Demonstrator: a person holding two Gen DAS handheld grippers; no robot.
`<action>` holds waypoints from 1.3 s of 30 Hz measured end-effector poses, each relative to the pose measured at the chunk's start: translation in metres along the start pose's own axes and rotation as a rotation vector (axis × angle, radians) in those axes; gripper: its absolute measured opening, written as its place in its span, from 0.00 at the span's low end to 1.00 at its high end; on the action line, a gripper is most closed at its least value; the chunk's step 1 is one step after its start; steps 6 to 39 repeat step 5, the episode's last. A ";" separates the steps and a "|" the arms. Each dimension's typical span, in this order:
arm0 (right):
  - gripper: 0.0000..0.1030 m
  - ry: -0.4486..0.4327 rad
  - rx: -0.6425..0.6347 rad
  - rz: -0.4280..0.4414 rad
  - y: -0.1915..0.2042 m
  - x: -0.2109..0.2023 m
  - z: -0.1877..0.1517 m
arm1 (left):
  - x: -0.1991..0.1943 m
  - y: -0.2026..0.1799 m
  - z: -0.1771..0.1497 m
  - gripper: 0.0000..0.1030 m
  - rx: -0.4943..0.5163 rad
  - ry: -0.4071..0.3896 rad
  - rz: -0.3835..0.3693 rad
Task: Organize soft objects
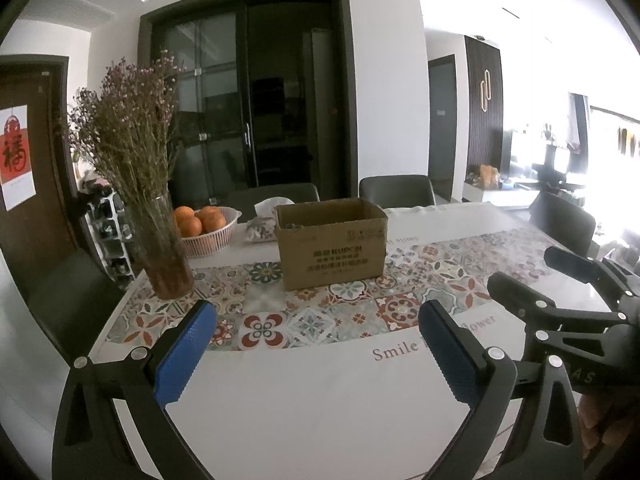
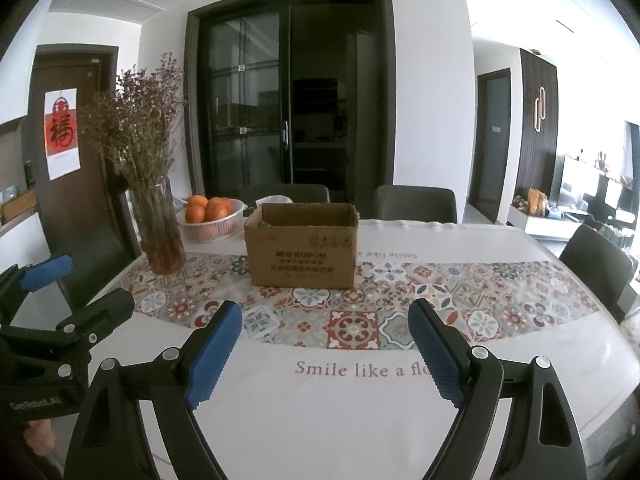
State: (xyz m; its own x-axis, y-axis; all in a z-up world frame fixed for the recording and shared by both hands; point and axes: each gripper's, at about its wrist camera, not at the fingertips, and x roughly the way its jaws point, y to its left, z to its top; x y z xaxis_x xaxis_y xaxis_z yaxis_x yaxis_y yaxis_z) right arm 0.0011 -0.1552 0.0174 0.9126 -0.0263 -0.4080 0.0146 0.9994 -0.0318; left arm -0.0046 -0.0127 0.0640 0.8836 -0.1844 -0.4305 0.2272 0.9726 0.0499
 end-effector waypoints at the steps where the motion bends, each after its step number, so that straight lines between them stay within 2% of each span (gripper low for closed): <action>1: 0.84 0.000 0.000 0.000 0.000 0.000 0.000 | 0.000 0.000 0.000 1.00 0.000 0.001 0.001; 39: 0.84 0.002 0.002 0.001 0.001 0.000 -0.001 | 0.000 0.000 -0.001 1.00 0.001 0.001 0.002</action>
